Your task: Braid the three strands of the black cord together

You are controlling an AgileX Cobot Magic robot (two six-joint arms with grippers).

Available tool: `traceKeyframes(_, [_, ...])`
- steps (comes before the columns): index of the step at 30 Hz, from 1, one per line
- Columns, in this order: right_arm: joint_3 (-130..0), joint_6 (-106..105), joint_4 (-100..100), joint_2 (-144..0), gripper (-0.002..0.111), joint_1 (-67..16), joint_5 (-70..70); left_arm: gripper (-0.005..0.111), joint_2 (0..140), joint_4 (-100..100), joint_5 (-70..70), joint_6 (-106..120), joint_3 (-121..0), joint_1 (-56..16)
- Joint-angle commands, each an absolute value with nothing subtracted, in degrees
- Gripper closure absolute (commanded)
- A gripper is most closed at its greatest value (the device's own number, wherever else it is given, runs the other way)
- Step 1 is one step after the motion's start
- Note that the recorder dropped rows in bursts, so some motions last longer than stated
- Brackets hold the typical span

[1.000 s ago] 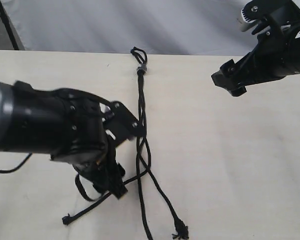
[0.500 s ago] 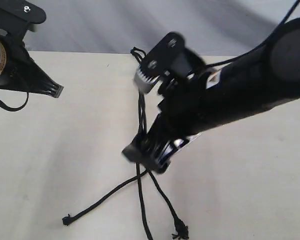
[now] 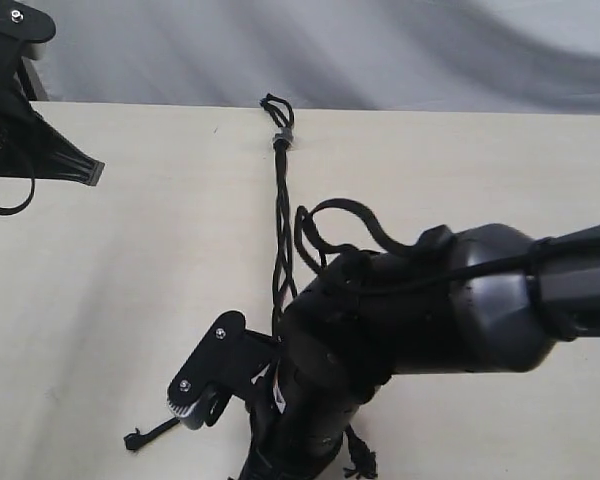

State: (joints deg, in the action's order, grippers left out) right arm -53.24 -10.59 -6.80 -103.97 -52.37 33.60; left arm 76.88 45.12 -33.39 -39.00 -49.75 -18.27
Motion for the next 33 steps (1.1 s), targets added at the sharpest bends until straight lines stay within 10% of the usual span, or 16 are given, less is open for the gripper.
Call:
traceKeyframes(1, [-53.6,-3.7,0.3,-106.1,0.020,-52.4,34.2,0.104,76.3,44.4,-33.0,-38.8,-49.5,-18.1])
traceKeyframes(8, [-53.9,-5.1,0.6,-106.3,0.108,-52.8,34.7,0.104,76.3,44.4,-32.9,-38.9,-49.5,-18.1])
traceKeyframes(33, [-63.0,-7.5,28.1,-114.2,0.106,-45.0,38.2,0.104,76.3,44.3,-31.4,-38.6,-49.5,-18.1])
